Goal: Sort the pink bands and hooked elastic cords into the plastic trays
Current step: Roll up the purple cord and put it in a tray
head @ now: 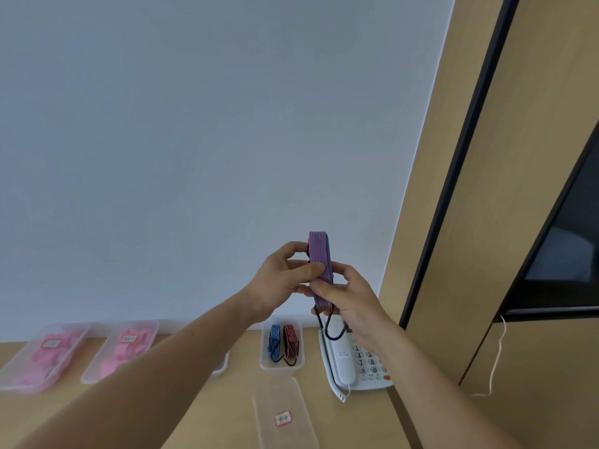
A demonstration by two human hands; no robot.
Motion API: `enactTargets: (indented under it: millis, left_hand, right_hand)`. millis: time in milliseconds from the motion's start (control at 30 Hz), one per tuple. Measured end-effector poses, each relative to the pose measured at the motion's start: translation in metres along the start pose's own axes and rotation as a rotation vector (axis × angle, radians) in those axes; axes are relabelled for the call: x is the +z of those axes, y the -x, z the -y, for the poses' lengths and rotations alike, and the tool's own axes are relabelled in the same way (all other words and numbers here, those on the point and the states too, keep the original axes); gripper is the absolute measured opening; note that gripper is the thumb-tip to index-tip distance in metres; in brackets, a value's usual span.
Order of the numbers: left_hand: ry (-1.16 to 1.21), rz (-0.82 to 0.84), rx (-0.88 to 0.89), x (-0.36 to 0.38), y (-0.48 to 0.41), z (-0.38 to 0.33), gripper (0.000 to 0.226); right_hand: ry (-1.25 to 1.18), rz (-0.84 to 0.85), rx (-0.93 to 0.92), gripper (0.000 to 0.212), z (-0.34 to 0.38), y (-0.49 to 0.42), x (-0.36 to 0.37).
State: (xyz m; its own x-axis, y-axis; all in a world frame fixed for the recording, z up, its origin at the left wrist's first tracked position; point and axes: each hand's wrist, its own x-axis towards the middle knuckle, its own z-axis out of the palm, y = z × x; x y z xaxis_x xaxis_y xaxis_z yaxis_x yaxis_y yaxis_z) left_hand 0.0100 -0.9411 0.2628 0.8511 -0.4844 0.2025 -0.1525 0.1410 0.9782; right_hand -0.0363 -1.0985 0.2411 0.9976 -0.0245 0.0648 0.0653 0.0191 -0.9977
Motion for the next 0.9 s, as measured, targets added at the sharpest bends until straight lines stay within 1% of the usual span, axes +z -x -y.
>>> enactTargets:
  millis: [67,167,233,300,333,400,467,567,633,700,800,867,900]
  left_hand:
    - [-0.04,-0.01,0.02,0.001,0.0,0.001,0.037]
    - [-0.097,-0.077,0.077,0.003,-0.002,0.005,0.038]
    - [-0.167,-0.151,0.16,-0.001,-0.004,0.006,0.037]
    - [-0.335,-0.19,0.258,-0.005,-0.005,0.008,0.039]
    - [-0.444,-0.173,0.306,-0.007,-0.004,0.01,0.039]
    - [-0.69,-0.122,0.393,-0.007,-0.003,0.017,0.039]
    - [-0.855,-0.134,0.447,-0.007,-0.004,0.024,0.039]
    - [-0.949,-0.153,0.477,-0.007,-0.006,0.028,0.041]
    - [-0.985,-0.125,0.468,-0.006,-0.006,0.029,0.044]
    - [-1.006,-0.089,0.446,-0.005,-0.005,0.03,0.049]
    - [-1.073,-0.069,0.387,-0.005,-0.003,0.033,0.062]
    - [-1.129,-0.076,0.339,-0.003,-0.003,0.036,0.07]
    - [-1.142,-0.096,0.303,0.0,-0.003,0.037,0.07]
  right_hand:
    - [0.031,0.038,0.034,0.061,0.002,-0.001,-0.005]
    - [0.073,0.106,0.133,0.059,0.004,0.0,-0.01]
    - [0.031,0.138,0.208,0.045,0.005,0.002,-0.012]
    - [-0.063,0.123,0.219,0.022,0.008,0.002,-0.014]
    - [-0.108,0.11,0.218,0.017,0.009,0.001,-0.015]
    - [-0.19,0.105,0.239,0.02,0.011,-0.001,-0.014]
    - [-0.229,0.102,0.266,0.024,0.012,-0.003,-0.013]
    - [-0.291,0.104,0.302,0.034,0.009,-0.005,-0.017]
    - [-0.307,0.108,0.315,0.047,0.005,-0.006,-0.02]
    - [-0.27,0.085,0.299,0.056,0.002,-0.007,-0.022]
    - [-0.171,0.041,0.233,0.052,-0.002,-0.009,-0.025]
    - [-0.064,0.043,0.208,0.055,-0.002,-0.009,-0.025]
    - [-0.005,0.054,0.198,0.057,-0.002,-0.009,-0.025]
